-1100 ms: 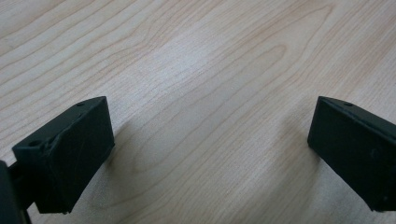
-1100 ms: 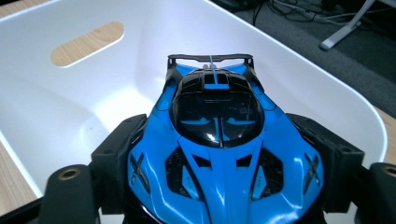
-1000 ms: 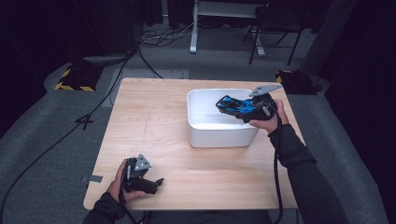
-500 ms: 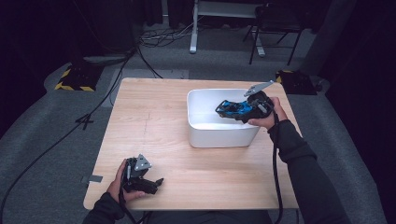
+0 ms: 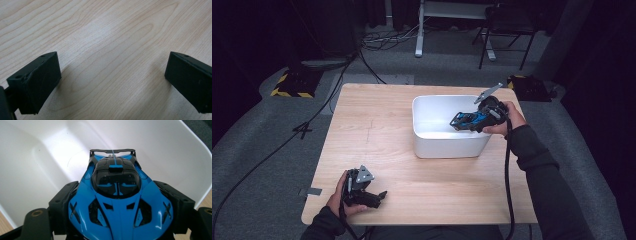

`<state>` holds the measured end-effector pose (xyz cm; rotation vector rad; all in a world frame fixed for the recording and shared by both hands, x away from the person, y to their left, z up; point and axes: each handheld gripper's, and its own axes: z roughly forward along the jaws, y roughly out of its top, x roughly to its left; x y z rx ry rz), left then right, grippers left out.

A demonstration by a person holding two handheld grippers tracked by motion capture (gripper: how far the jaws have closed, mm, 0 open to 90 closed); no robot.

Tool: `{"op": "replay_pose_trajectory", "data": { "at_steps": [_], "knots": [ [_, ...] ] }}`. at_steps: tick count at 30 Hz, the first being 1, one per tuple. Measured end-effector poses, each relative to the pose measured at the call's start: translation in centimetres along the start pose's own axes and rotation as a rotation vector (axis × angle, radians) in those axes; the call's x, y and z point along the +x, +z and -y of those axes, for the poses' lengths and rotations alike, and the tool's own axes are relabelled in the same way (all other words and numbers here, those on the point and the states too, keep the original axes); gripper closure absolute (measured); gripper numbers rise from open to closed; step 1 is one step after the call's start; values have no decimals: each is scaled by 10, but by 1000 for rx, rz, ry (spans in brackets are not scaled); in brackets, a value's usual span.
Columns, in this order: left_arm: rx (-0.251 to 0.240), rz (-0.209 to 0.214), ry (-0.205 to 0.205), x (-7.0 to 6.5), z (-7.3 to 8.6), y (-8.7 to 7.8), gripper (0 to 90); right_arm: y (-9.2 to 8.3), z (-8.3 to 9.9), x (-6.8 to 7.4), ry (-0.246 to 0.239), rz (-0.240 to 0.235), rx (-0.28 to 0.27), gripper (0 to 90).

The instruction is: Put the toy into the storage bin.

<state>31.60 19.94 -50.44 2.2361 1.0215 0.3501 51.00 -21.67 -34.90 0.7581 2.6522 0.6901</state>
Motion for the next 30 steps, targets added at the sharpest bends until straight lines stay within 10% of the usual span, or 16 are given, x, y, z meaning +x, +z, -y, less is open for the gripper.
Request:
{"op": "replay_pose_trajectory", "data": {
  "at_steps": [30],
  "knots": [
    [-1,-2,-5,-1,0,0,6,4,-9,9,-112,-27,205,243]
  ]
}}
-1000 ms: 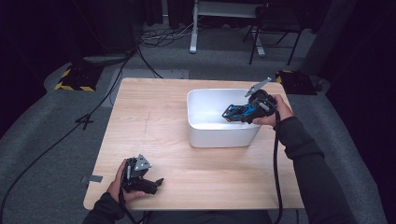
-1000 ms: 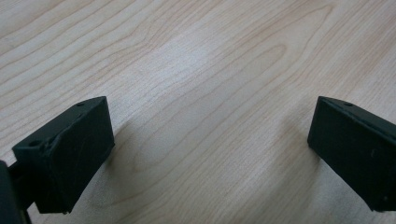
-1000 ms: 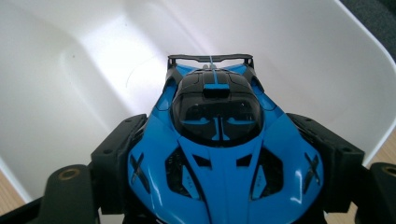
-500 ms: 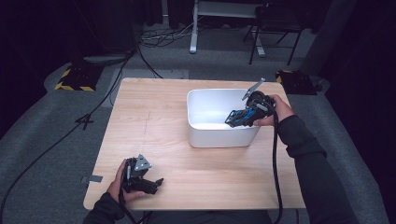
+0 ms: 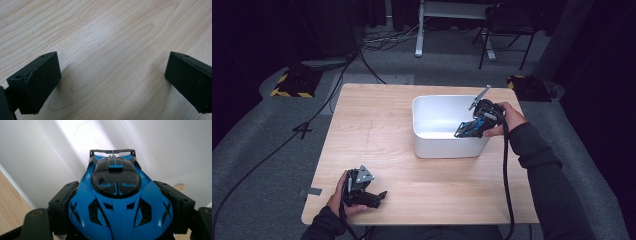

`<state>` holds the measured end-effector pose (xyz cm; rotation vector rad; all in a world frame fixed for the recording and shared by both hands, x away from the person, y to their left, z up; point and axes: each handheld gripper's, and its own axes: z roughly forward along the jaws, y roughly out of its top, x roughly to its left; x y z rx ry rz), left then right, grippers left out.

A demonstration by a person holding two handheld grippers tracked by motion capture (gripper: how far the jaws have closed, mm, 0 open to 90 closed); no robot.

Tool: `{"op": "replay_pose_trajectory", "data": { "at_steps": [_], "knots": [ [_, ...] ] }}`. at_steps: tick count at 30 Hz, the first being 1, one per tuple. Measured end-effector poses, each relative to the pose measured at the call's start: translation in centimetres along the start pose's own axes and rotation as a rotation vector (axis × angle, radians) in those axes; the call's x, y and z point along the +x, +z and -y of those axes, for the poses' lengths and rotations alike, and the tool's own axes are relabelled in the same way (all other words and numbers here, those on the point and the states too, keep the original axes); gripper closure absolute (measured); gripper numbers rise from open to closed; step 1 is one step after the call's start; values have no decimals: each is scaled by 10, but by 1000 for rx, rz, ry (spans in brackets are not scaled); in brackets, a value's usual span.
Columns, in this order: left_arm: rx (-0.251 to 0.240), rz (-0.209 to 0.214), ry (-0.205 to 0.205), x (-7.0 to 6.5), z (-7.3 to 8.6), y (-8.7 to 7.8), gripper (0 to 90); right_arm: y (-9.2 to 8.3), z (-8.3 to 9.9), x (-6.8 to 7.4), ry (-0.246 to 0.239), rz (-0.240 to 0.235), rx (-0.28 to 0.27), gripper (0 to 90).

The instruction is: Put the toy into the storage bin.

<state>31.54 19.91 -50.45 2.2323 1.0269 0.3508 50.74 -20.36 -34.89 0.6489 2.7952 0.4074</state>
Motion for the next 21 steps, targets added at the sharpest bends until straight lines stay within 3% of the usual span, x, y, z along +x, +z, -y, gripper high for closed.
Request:
{"op": "replay_pose_trajectory", "data": {
  "at_steps": [11,15,21],
  "knots": [
    [0,0,0,0,0,0,6,-2,2,-1,-5,17,39,241],
    [0,0,0,0,0,0,6,-2,4,-1,17,10,42,241],
    [0,0,0,0,0,0,6,-2,8,0,6,-3,77,238]
  ]
}}
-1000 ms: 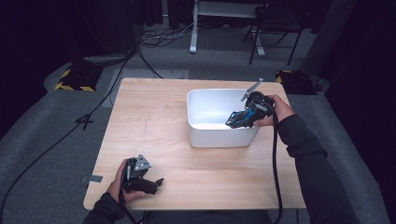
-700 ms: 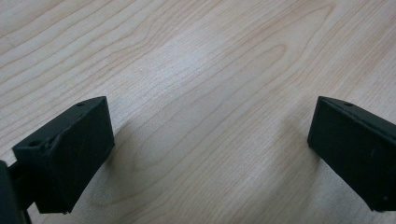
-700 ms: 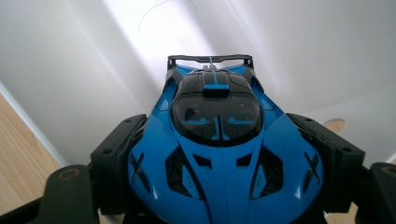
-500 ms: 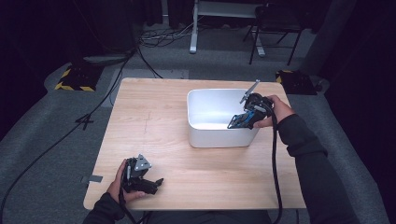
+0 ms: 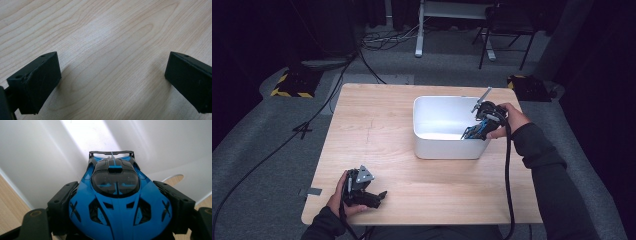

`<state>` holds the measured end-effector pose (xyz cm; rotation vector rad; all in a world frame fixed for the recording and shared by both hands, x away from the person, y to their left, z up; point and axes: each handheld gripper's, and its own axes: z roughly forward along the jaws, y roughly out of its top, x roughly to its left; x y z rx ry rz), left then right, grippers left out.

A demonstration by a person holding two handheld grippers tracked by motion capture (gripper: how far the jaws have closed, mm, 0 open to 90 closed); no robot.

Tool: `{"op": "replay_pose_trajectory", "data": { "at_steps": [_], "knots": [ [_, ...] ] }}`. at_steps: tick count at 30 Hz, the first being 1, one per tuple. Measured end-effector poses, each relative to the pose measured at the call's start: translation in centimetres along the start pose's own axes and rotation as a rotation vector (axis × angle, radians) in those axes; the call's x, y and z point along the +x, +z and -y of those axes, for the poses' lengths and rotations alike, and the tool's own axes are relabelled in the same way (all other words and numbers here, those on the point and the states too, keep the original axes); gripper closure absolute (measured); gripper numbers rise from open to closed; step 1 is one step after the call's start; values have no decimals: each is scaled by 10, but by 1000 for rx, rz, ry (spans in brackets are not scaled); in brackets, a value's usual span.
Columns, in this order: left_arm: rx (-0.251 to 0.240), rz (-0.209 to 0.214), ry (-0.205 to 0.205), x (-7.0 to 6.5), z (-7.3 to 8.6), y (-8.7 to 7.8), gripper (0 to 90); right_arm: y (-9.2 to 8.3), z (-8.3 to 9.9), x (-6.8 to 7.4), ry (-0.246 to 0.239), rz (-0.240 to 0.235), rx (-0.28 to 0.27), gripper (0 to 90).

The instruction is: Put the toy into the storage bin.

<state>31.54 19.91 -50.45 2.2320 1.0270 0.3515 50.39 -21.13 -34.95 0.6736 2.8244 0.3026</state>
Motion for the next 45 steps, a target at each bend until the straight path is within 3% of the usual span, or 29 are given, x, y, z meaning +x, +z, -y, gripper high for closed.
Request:
{"op": "replay_pose_trajectory", "data": {
  "at_steps": [7,8,10,11,14,25,40,42,45],
  "knots": [
    [1,0,-1,0,0,0,6,0,3,-1,22,-18,-22,230],
    [0,0,0,0,0,0,6,-3,5,-1,48,-18,-66,232],
    [1,1,0,0,0,0,6,-6,5,-2,54,-5,-95,208],
    [1,3,-2,0,0,0,6,-8,6,-2,62,-16,-113,251],
    [2,3,-1,0,0,0,6,-6,7,0,48,-5,-96,251],
    [2,4,0,0,0,0,6,-7,10,0,74,-1,-183,261],
    [1,2,1,0,0,0,6,-4,17,5,74,71,-317,323],
    [2,4,0,0,0,0,6,-6,17,8,109,83,-333,325],
    [3,4,0,0,0,0,6,-6,18,8,118,104,-366,318]
  ]
}}
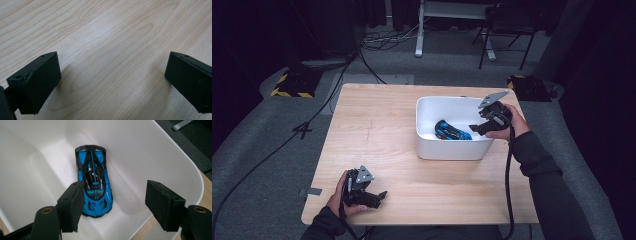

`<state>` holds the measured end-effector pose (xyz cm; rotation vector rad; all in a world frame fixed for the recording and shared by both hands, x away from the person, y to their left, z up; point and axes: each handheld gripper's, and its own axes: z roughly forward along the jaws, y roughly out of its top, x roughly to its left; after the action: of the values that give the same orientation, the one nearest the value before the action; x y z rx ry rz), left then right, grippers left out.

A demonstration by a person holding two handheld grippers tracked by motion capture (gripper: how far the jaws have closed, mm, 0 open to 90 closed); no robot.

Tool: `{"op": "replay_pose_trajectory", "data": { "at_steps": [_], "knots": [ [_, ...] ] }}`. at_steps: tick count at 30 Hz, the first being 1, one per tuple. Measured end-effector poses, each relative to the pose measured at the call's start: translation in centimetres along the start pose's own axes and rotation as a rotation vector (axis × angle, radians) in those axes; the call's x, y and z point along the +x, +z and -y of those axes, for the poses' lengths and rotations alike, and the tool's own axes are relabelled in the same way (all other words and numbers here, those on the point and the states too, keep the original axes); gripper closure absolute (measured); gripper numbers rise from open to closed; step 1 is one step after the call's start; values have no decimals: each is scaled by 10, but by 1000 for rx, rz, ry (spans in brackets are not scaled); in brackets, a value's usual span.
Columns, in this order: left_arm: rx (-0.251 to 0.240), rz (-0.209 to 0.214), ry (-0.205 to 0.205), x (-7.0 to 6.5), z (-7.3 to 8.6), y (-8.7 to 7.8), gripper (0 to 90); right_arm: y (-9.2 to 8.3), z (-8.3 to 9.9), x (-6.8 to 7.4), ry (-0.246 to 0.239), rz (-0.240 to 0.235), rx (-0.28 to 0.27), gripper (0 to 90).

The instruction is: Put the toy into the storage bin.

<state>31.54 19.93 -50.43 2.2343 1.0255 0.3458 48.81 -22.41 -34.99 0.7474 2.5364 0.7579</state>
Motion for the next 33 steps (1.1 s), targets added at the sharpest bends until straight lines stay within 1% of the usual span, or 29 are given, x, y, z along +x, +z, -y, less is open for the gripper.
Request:
{"op": "replay_pose_trajectory", "data": {
  "at_steps": [2,3,4,5,6,7,9,10,12,14,15,16,17,18,19,20,21,22,24,26,30,31,32,33],
  "knots": [
    [0,-1,0,0,0,0,6,1,1,1,24,17,-34,302],
    [0,0,-1,0,0,0,6,1,3,3,37,27,-72,289],
    [0,0,0,0,0,0,6,1,3,3,37,27,-72,289],
    [0,0,-2,0,0,0,6,1,4,3,26,31,-80,277],
    [0,-2,-2,0,0,0,6,1,4,4,48,35,-100,276],
    [0,0,-1,0,0,0,6,0,5,5,51,33,-109,271],
    [0,0,-1,0,0,0,6,-2,6,6,28,72,-125,257],
    [-1,-1,-1,0,0,0,6,-3,6,7,26,83,-137,252],
    [-1,-2,0,0,0,0,6,-5,8,8,32,78,-160,235],
    [0,0,0,0,0,0,6,-9,10,9,41,90,-182,219],
    [0,0,-1,0,0,0,6,-10,11,8,29,85,-197,212],
    [-1,-2,0,0,0,0,6,-12,12,8,26,88,-201,205],
    [-1,-2,-1,0,0,0,6,-13,12,9,38,92,-210,202],
    [0,-1,-1,0,0,0,6,-14,13,9,33,99,-213,198],
    [-1,-1,0,0,0,0,6,-16,13,11,47,102,-215,194],
    [-1,-1,-1,0,0,0,6,-19,15,9,30,118,-223,189],
    [0,0,-1,0,0,0,6,-21,16,9,25,124,-227,185],
    [-1,-2,0,0,0,0,6,-21,16,9,25,124,-227,185],
    [-1,-2,0,0,0,0,6,-25,19,9,35,140,-249,188],
    [0,0,-1,0,0,0,6,-27,20,9,40,140,-248,190],
    [-1,-1,-1,0,0,0,6,-32,24,10,45,149,-270,190],
    [-1,-2,0,0,0,0,6,-33,25,11,58,145,-269,190],
    [0,-1,-1,0,0,0,6,-34,26,10,52,151,-278,189],
    [0,0,-1,0,0,0,6,-36,27,9,55,142,-286,189]
  ]
}}
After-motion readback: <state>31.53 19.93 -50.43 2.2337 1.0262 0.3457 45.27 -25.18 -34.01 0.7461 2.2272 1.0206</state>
